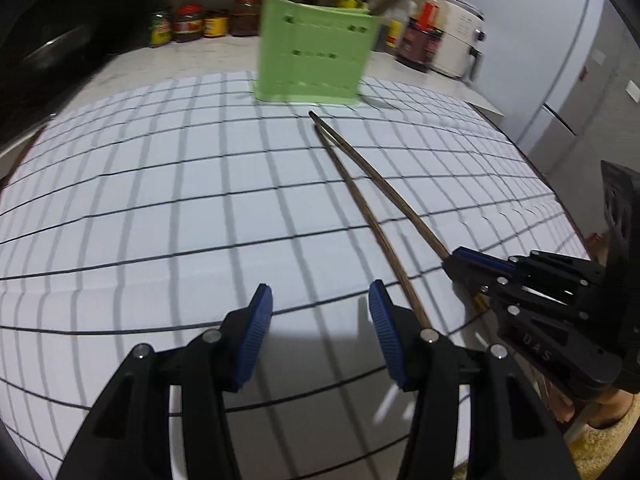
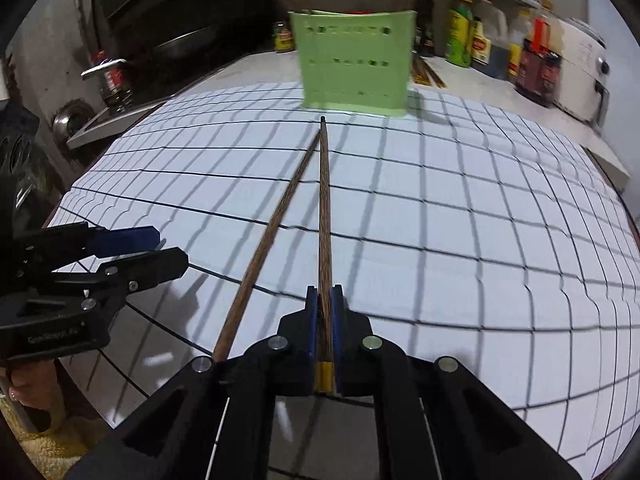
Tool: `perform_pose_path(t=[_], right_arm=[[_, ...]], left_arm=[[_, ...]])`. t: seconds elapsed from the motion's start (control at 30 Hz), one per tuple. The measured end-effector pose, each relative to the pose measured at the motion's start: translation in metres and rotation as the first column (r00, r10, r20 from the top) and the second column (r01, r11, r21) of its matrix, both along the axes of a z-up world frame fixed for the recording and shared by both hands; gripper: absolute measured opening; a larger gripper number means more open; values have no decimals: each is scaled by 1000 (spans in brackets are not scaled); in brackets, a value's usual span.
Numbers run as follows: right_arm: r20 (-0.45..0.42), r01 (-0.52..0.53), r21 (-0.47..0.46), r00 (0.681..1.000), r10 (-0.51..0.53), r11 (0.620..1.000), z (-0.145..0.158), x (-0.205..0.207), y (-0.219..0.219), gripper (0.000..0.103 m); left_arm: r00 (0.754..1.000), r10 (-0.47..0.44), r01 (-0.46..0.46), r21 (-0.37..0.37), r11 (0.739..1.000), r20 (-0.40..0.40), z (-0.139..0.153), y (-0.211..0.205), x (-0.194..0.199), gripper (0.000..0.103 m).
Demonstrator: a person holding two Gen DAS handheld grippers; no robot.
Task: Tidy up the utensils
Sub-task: 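Close the right tool on a remaining chopstick while the left tool grasps the last one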
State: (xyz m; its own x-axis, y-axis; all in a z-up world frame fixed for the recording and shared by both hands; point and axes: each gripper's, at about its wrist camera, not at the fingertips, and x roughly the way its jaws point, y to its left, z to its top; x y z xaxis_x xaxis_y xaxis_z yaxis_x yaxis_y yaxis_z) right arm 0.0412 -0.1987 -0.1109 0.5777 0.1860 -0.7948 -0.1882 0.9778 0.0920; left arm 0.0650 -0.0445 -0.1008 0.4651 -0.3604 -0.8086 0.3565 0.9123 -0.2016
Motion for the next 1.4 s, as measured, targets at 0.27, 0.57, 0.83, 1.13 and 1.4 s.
perform_pose_path(t=[0.27,0.57,0.83,1.13,1.4], right_arm=[[0,45,33,999,-46,998,-1,-12,-26,7],[10,35,35,999,-36,999,-1,-13,-27,7],[19,16,30,1000,-17,999,-1,-13,-22,7],[23,-9,18,1000,8,1000,-1,-15,-21,13],[70,-46,-19,996,47,999,-2,-38,-22,29]], left_arm=[[995,-103,103,-9,995,-5,0,-47,0,43],[990,-141,136,162,977,21,-3,-69,-4,29],[996,-79,67,281,957,33,-3,-27,8,25],[999,-23,19,148,989,28,1,28,3,29],[994,-27,7,177,984,107,-5,44,-32,48]])
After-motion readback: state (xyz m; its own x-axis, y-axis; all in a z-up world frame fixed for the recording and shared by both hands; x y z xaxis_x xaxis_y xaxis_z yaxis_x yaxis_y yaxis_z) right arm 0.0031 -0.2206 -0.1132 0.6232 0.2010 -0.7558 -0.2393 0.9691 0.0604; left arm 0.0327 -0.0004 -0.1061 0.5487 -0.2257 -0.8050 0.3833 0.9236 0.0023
